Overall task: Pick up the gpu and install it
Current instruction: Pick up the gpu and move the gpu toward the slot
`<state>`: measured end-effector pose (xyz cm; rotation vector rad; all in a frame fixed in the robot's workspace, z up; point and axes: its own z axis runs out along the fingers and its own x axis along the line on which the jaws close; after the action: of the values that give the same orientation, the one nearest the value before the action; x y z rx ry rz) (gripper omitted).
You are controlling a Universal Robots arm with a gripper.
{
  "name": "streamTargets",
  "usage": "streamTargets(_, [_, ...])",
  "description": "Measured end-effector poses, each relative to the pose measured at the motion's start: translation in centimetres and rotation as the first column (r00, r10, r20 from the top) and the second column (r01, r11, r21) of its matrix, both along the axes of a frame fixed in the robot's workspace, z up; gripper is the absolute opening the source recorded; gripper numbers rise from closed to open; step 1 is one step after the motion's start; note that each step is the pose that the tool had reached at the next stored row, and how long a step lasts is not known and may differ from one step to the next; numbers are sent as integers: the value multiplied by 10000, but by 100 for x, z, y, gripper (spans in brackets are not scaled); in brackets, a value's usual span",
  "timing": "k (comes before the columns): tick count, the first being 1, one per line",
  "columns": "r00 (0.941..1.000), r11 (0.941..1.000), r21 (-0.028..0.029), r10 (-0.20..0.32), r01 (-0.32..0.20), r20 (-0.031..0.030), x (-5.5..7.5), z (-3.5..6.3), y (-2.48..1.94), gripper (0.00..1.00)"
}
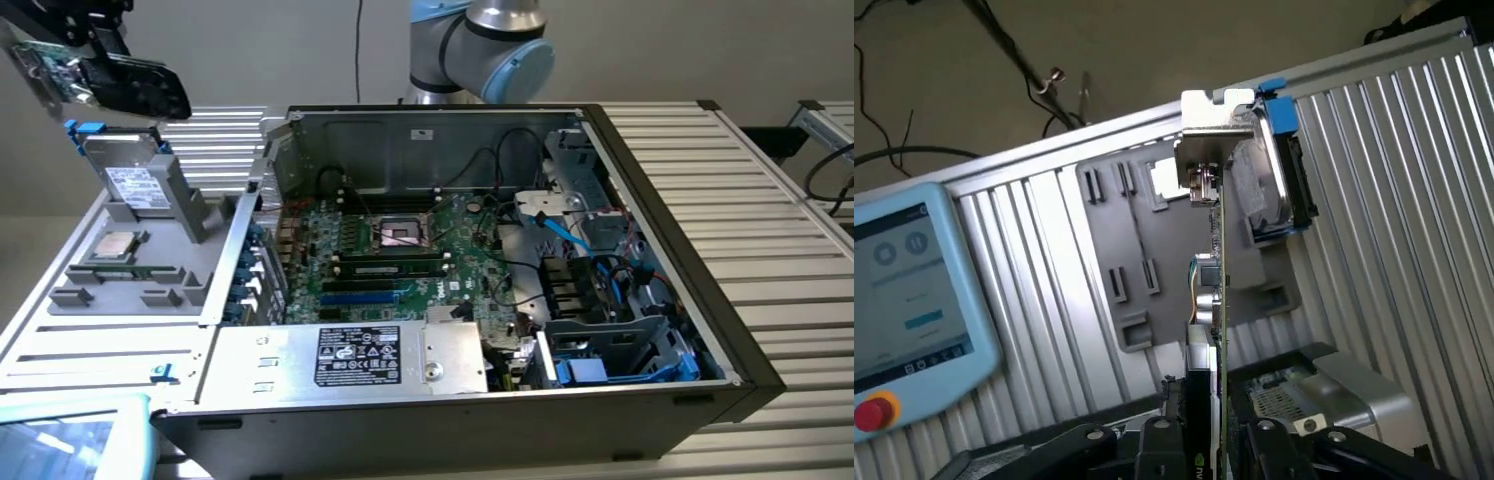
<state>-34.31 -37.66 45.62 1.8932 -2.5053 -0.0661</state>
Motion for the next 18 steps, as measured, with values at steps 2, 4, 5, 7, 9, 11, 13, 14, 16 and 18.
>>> streamTargets(2, [9993,9993,-1,369,-369,23,0,0,0,27])
streamTargets(4, [9973,9973,-2,728,-728,46,0,0,0,27])
streamTargets(5, [9958,9959,-3,909,-909,56,0,0,0,27])
streamTargets(7, [9919,9920,-5,1265,-1265,77,0,1,0,27])
streamTargets(9, [9869,9869,-8,1611,-1611,96,0,0,0,27])
streamTargets(11, [9819,9819,-12,1893,-1893,113,0,1,0,27])
streamTargets(13, [9808,9809,-21,1947,-1947,113,-1,1,0,27])
streamTargets(14, [9808,9808,-23,1949,-1948,114,-1,0,0,27])
streamTargets(16, [9807,9808,-23,1950,-1950,113,0,0,0,27])
streamTargets(18, [9807,9808,-25,1952,-1952,115,0,0,0,27])
